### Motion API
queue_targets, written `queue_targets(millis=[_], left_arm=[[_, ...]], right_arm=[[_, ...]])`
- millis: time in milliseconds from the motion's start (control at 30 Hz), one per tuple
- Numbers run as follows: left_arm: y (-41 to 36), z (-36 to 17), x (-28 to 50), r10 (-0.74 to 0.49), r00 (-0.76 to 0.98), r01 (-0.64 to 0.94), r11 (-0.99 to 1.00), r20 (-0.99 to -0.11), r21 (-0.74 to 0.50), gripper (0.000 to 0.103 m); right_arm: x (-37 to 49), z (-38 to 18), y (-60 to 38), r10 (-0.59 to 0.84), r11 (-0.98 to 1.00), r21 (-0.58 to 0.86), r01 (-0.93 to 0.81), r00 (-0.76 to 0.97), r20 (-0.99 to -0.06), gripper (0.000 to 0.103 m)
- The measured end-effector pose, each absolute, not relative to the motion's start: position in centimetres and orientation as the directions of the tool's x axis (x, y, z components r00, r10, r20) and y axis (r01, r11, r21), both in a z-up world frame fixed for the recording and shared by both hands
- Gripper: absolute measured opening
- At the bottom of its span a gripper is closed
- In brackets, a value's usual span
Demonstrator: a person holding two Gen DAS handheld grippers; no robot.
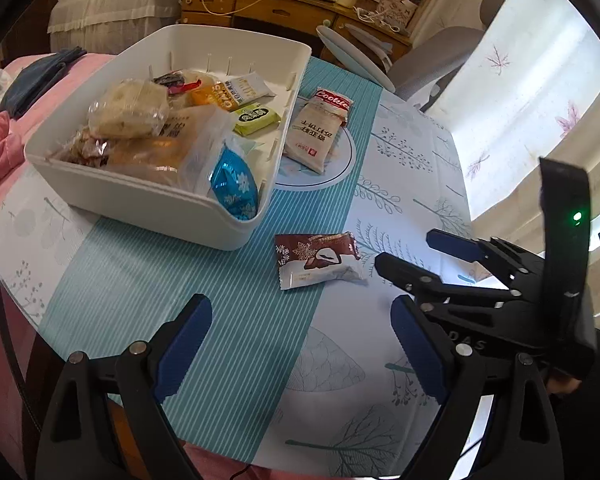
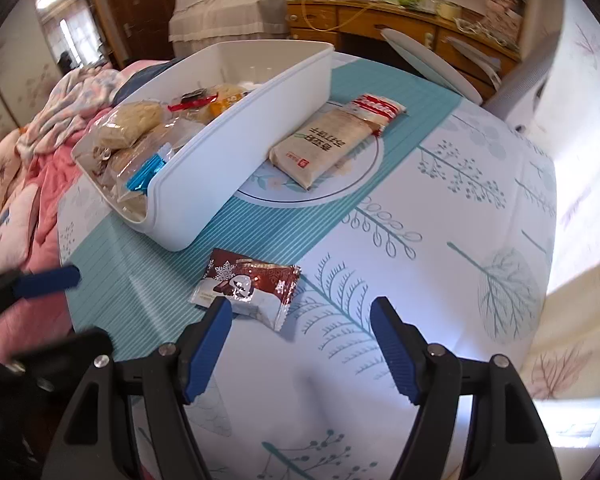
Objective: Organize snacks
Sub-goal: 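Move the right tool to the brown snowflake chocolate wrapper while the left tool approaches the LIPO Cookies pack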
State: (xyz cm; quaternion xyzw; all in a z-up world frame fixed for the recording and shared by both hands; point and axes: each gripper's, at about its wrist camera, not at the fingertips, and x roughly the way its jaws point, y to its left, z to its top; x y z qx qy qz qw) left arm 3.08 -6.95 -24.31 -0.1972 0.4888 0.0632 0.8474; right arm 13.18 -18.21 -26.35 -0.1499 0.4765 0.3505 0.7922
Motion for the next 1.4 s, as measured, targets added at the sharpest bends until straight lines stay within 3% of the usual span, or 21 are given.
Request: queue_targets(millis=[433,700,867,1200,1400], left_arm=[[-4.7,-17.9,9.0,-0.12,0.464,-0.213,0.946,-0.878,-0.243,0.09],[-4.2,-14.7,16.1,-0.103,0.417,-0.18,0.965,-0.903,-0.193,0.09],[-5.2,-13.2,21.3,-0.093,0.407,-0.076,0.988,-0.909,-0.135,0.09],[-7.4,-15.8,30.7,-0.124,0.335,0.008,0.992,-0.934,-0.129,0.09],[-9.9,-19.6,34.8,-0.032,0.28,0.028,0.999,-0.959,-0.025,0.09]], right_arm=[[11.6,-26.4,-16.8,0.518,0.519,0.023,-0.855,0.292,-0.804,0.072],[10.6,-27.1,-16.0,0.504,0.442,-0.036,-0.896,0.281,-0.817,0.072],[9.9,-27.7,-14.9,0.471,0.385,-0.088,-0.919,0.277,-0.838,0.072],[9.3,-29.8,-12.6,0.391,0.283,-0.111,-0.953,0.22,-0.894,0.072],[10.1,-31.0,-12.0,0.371,0.246,-0.112,-0.963,0.2,-0.907,0.072]])
